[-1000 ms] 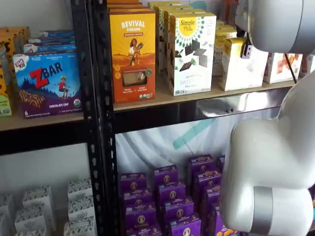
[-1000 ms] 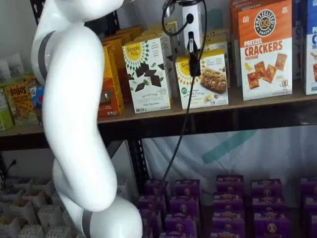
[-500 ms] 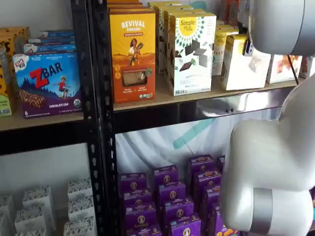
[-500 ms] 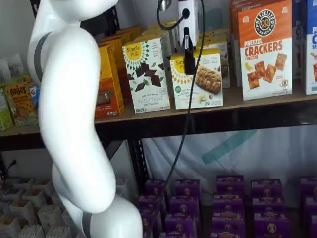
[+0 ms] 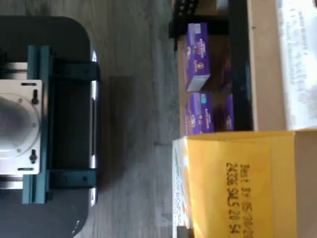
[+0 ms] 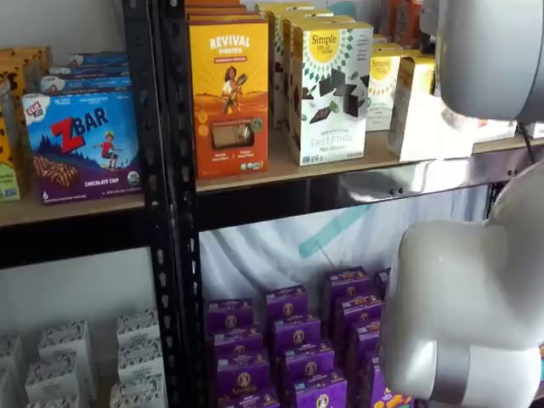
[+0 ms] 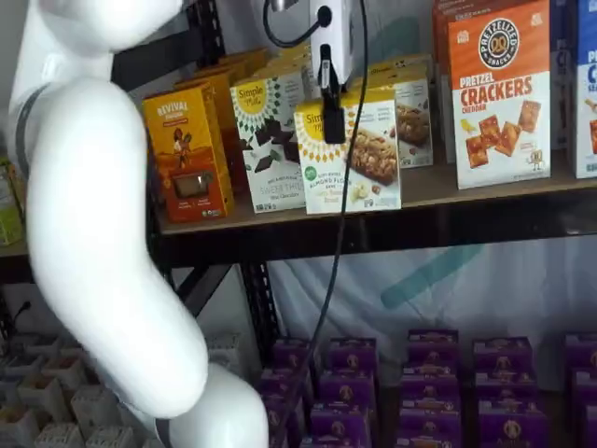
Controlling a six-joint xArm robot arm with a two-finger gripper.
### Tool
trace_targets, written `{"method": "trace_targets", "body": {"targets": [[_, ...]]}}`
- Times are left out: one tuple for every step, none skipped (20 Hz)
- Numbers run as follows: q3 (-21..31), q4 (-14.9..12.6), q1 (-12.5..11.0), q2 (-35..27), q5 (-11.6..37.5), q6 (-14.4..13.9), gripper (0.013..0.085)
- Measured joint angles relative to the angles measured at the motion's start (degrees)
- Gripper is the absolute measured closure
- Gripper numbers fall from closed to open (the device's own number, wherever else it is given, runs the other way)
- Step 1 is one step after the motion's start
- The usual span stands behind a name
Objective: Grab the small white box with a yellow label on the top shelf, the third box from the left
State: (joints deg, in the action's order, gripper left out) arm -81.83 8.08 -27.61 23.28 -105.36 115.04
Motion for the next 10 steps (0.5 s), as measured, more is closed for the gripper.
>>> {"method": "trace_targets", "body": {"targets": [[0.79, -0.23, 0.04, 0.89, -0.2, 0.02, 0.065], [1.56, -0.42, 0.08, 1.75, -0.41, 0.03, 0.065], [2.25, -0.58, 0.11, 2.49, -0.6, 0.04, 0.065], [2.91, -0.67, 0.12, 3.21, -0.86, 0.04, 0.065], [3.49, -0.69, 0.12, 3.84, -1.13, 0.05, 0.065], [4.02, -0.68, 0.09, 4.4, -1.35, 0.06, 0.065], [4.53, -0.62, 0.04, 4.93, -1.52, 0.08, 0.065], [5.1, -0.57, -0.01, 5.51, -1.73, 0.1, 0.065], [5.46, -0.54, -0.08, 5.89, -1.88, 0.16, 0.065], [5.79, -0.43, -0.27, 6.27, -2.07, 0.29, 0.065]]}}
